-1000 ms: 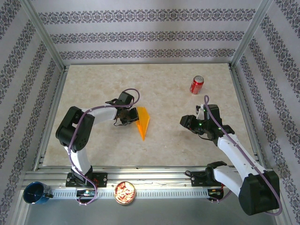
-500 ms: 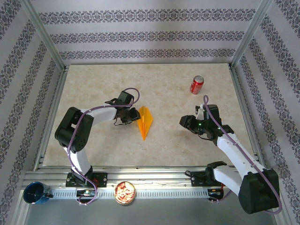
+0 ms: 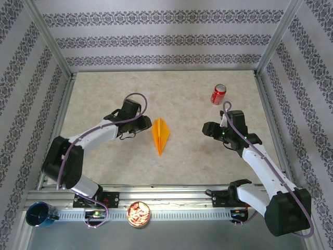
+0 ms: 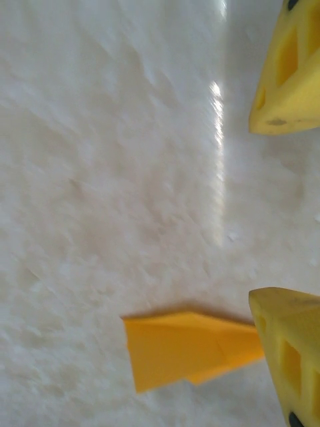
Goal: Fold a paper plane with a square sheet of paper (pick it up from the middle)
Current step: Move a paper plane to the center of the table, then reset both arms
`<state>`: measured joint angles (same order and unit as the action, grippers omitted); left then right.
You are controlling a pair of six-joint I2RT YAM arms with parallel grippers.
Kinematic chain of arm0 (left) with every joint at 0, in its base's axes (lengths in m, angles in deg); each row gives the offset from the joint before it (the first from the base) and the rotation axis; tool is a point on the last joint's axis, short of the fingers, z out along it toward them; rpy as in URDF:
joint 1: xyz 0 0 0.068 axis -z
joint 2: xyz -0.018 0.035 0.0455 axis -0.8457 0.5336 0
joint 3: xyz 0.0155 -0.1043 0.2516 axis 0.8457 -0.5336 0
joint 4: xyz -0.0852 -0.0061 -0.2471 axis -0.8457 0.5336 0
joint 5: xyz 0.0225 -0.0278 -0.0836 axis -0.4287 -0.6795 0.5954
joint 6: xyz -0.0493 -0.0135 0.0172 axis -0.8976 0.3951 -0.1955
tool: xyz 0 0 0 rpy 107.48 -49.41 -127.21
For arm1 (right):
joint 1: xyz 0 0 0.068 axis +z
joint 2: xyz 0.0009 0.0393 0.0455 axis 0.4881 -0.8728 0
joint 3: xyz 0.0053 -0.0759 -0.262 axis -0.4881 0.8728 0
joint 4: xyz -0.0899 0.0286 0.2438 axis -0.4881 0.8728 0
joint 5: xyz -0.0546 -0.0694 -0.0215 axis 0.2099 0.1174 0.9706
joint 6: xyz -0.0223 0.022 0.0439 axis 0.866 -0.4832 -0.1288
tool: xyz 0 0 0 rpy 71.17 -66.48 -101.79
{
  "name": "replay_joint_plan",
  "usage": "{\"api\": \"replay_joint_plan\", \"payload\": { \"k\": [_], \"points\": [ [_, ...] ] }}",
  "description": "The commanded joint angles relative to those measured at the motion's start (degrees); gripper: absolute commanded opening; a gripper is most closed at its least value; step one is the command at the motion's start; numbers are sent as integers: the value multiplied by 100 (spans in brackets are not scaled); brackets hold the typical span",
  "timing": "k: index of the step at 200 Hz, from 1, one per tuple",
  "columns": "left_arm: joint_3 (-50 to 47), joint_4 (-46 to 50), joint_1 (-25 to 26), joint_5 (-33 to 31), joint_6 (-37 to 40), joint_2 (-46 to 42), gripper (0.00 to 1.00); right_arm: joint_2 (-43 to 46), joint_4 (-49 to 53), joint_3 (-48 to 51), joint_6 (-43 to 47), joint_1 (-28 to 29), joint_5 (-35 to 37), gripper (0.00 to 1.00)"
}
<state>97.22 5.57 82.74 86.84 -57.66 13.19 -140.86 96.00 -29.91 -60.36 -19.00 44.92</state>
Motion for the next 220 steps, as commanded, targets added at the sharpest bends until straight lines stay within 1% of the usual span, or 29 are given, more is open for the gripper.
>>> {"api": "replay_joint_plan", "payload": {
  "k": [1, 10, 21, 29, 34, 36, 47, 59, 60, 73, 80, 86, 90, 100, 107, 118, 125, 137, 146, 152, 162, 174, 182, 187, 192, 198, 206, 214, 220],
  "points": [
    [-247, 634, -132, -1428, 530, -616, 54, -92, -236, -61, 1181, -45, 1598, 69],
    [-429, 703, -163, -2100, 662, -952, 63, -128, -496, -6, 1571, -47, 2022, 76],
    [-679, 613, -249, -2758, 940, -1390, 76, -212, -1212, 231, 2127, -62, 2628, 84],
    [-904, 413, -330, -3161, 1216, -1698, 88, -322, -1939, 479, 2371, -88, 3094, 86],
    [-1065, 225, -389, -3392, 1393, -1872, 98, -390, -2378, 641, 2488, -124, 3237, 86],
    [-1128, 139, -416, -3462, 1490, -1921, 100, -415, -2532, 696, 2533, -132, 3248, 86],
    [-1444, -314, -660, -3747, 1851, -2229, 100, -510, -3182, 910, 2679, -278, 2916, 89],
    [-1776, -829, -1002, -3760, 2151, -2356, 100, -744, -3975, 1150, 2602, -560, 2175, 89],
    [-1812, -911, -1034, -3762, 2187, -2358, 100, -815, -4208, 1210, 2552, -605, 2082, 89],
    [-2149, -1619, -1313, -3761, 2572, -2273, 100, -1367, -5368, 1487, 2355, -763, 1768, 86],
    [-2251, -1906, -1402, -3797, 2778, -2169, 100, -1663, -5748, 1520, 2386, -776, 1660, 86],
    [-2337, -2288, -1455, -3809, 3063, -2044, 100, -1879, -5950, 1479, 2402, -782, 1552, 87],
    [-2256, -2195, -1506, -3731, 3118, -1977, 100, -2054, -6000, 1395, 2404, -792, 1462, 87],
    [-2222, -2498, -1567, -3610, 3538, -1776, 99, -2245, -5553, 1051, 2635, -786, 1069, 87],
    [-2306, -3032, -1584, -3414, 3907, -1612, 100, -2391, -5507, 882, 2853, -785, 828, 86],
    [-2473, -3779, -1603, -3115, 4389, -1264, 99, -2675, -5624, 795, 2784, -816, 799, 87],
    [-2524, -4206, -1618, -3082, 4548, -996, 100, -2775, -5656, 730, 2664, -901, 781, 87],
    [-2546, -4706, -1646, -3058, 4656, -539, 99, -2747, -5638, 761, 2524, -1121, 434, 87],
    [-2602, -5150, -1669, -2954, 4753, -233, 99, -2720, -5888, 918, 2478, -1203, 269, 88],
    [-2657, -5605, -1679, -2867, 4885, -20, 99, -2713, -6144, 1051, 2457, -1206, 283, 89],
    [-2645, -5863, -1708, -2768, 4880, 140, 99, -2699, -6341, 1200, 2491, -1206, 275, 91],
    [-2524, -5627, -1812, -2623, 4747, 238, 99, -2715, -6675, 1338, 2479, -1198, 407, 93],
    [-2674, -6103, -1908, -2490, 4736, 355, 99, -2769, -6891, 1454, 2511, -1145, 513, 94],
    [-2736, -6118, -1982, -2466, 4611, 323, 99, -2848, -7101, 1556, 2518, -1124, 581, 95],
    [-2800, -6088, -2113, -2246, 4469, 252, 99, -2989, -7567, 1692, 2465, -1119, 619, 95],
    [-2944, -6346, -2287, -1899, 4359, 271, 99, -3052, -7913, 1769, 2423, -1112, 667, 97],
    [-3174, -6815, -2468, -1576, 4242, 421, 99, -2970, -7618, 1679, 2438, -1112, 746, 98],
    [-3426, -7701, -2522, -1467, 4264, 648, 99, -2913, -7271, 1568, 2412, -1101, 895, 98],
    [-3462, -7567, -2533, -1570, 4160, 571, 99, -2921, -7347, 1607, 2401, -1094, 957, 98]
  ]
}}
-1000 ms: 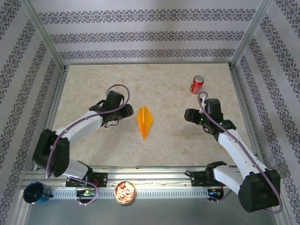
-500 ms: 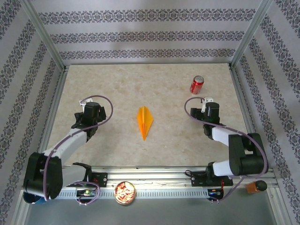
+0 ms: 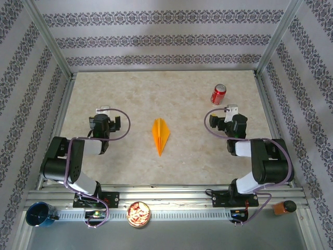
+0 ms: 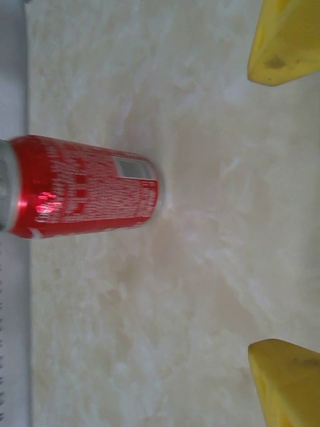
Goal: Fold a paper plane with a square sheet of paper (pick it up from the middle)
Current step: Reset both arms
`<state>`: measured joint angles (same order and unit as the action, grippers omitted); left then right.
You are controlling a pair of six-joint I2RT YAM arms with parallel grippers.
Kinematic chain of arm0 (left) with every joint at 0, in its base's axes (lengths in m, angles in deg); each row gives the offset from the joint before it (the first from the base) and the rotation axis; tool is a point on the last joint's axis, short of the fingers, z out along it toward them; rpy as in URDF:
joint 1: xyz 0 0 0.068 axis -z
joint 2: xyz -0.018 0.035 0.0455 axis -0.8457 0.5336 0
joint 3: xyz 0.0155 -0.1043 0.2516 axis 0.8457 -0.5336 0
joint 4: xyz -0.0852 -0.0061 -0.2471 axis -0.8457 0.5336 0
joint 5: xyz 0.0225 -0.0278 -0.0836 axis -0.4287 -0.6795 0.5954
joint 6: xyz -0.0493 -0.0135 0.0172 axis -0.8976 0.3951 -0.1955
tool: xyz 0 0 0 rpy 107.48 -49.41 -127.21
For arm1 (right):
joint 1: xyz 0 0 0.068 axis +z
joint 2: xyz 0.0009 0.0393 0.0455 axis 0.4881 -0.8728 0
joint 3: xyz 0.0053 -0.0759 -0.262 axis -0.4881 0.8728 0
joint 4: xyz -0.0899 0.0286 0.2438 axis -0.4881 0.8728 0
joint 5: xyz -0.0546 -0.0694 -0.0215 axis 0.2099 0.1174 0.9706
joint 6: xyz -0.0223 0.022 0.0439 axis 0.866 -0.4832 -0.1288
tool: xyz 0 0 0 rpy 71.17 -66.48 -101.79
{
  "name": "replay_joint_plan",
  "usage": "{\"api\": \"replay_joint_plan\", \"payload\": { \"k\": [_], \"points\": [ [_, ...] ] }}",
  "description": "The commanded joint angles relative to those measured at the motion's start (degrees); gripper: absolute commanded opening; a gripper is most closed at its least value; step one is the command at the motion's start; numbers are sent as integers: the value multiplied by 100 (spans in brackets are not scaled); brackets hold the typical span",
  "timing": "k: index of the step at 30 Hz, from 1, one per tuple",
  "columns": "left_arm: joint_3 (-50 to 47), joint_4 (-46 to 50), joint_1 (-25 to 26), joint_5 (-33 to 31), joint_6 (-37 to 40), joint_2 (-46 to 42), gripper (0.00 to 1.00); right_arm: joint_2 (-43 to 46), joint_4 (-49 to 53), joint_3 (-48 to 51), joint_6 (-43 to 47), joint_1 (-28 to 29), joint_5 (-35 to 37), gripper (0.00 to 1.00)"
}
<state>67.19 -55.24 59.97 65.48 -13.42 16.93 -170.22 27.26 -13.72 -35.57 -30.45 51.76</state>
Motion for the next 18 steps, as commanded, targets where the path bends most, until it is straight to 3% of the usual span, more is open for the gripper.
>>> {"api": "replay_joint_plan", "payload": {
  "k": [1, 2, 4, 7, 18],
  "points": [
    [-448, -1420, -261, 541, -288, 165, 99, 2, -494, -5, -81, 56, 301, 98],
    [-368, -1088, -259, 456, -324, 65, 100, -32, -633, 34, -112, 104, 554, 98],
    [-371, -1400, -222, 334, -236, 209, 100, -11, -742, 103, -85, 246, 1059, 98],
    [-360, -1278, -222, 337, -253, 168, 100, -10, -760, 104, -3, 378, 1293, 98],
    [-361, -1308, -213, 393, -232, 180, 100, -2, -813, 135, 45, 439, 1369, 98]
  ]
}}
